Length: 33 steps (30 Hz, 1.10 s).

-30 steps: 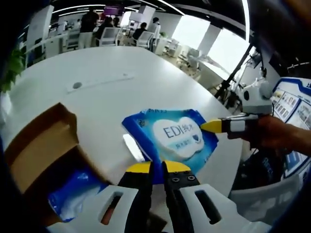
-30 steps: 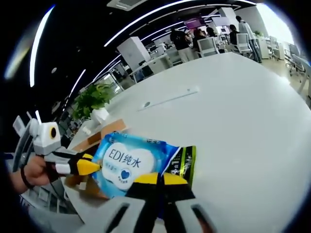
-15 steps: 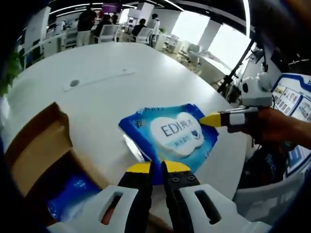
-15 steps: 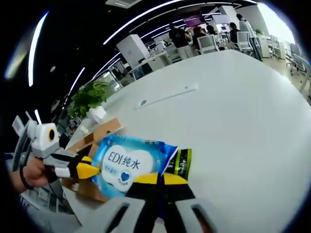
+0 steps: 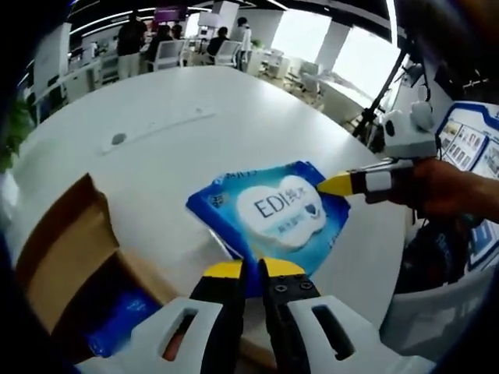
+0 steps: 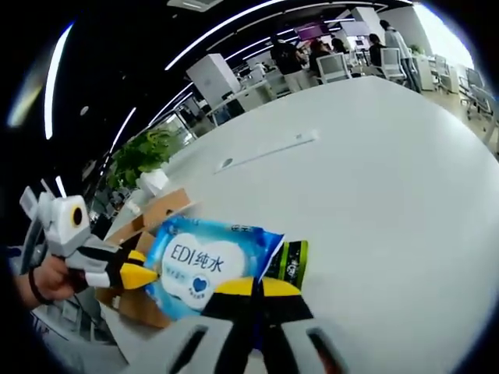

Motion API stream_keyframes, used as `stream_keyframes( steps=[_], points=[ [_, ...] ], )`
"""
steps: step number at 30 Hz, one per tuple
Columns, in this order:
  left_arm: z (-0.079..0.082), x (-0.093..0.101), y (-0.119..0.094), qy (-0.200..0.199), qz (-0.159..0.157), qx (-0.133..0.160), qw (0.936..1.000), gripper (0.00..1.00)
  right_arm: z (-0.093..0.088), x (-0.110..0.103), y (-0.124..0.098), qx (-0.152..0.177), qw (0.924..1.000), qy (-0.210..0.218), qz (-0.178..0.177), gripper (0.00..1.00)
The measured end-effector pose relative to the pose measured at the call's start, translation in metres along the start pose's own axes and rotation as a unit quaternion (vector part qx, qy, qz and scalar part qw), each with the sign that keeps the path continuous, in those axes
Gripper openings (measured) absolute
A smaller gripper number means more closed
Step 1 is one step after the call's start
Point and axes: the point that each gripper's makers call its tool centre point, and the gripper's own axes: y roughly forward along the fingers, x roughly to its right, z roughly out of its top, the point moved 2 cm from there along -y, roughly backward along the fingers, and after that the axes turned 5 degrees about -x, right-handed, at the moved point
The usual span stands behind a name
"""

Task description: Operate the shoe box by opening the lid, removing the specified soft item, and placing it in the target area until the item is outside and the box remains undamaged.

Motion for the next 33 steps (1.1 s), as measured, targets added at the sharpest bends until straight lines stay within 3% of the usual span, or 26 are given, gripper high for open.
stream_keyframes(
  steps=[17,24,33],
  points=[
    [0.003,-0.002,0.001,0.023,0.017,-0.009,0.9996,0.05,0.002,-0.003,0.001,0.002,1.0,0.001,0.006,0.0],
    [0.004,0.001,0.009,0.017,0.005,-0.015,0.9997,0.05,-0.003,0.008,0.002,-0.004,1.0,0.009,0.001,0.0],
    [-0.001,0.003,0.017,0.038,0.015,-0.036,0.9985,0.03,-0.008,0.018,0.009,-0.016,0.9998,0.015,-0.003,0.0]
  ],
)
